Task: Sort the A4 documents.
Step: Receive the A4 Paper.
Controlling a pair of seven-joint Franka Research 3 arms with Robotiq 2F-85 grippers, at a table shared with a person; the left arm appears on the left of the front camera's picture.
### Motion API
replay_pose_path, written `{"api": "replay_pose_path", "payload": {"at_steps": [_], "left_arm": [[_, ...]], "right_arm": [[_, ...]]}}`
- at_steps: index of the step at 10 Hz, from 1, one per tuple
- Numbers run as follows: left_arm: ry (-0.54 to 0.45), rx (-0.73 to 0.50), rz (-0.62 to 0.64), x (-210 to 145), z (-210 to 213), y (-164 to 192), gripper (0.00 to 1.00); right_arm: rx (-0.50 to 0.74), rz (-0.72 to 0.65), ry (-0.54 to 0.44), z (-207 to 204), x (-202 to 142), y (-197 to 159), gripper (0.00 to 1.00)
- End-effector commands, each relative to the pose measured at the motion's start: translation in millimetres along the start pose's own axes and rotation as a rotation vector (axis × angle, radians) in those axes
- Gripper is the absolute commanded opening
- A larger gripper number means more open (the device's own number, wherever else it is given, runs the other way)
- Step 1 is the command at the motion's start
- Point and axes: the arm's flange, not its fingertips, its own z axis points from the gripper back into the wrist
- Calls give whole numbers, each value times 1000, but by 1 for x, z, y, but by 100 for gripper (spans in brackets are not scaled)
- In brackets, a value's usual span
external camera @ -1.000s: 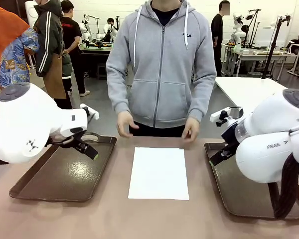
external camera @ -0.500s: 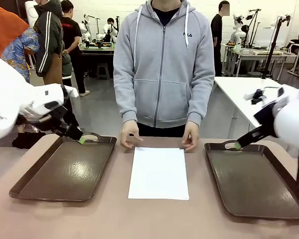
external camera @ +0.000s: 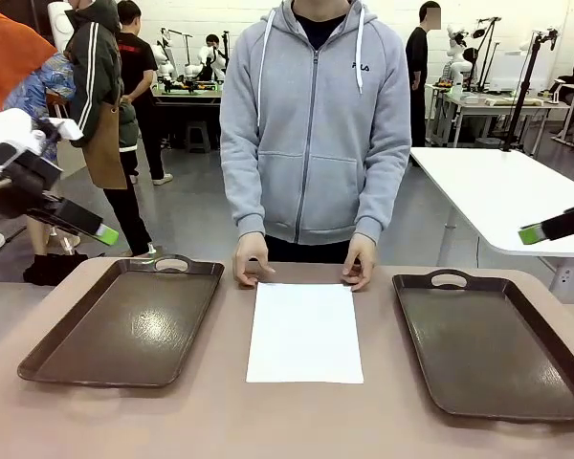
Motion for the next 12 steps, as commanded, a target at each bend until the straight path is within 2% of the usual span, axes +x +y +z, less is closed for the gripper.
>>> {"api": "replay_pose_path", "payload": {"at_steps": [1, 4, 12], "left_arm": [[-12, -34, -17, -62, -2, -3, 100], [-74, -93, -11, -78, 19, 12, 100], [-82, -171, -37, -90, 21, 14, 100]], "right_arm": [[59, -9, -42, -2, -69, 25, 100], [86, -25, -77, 8, -75, 20, 100], [123, -35, -50, 1, -74, 10, 100]]}}
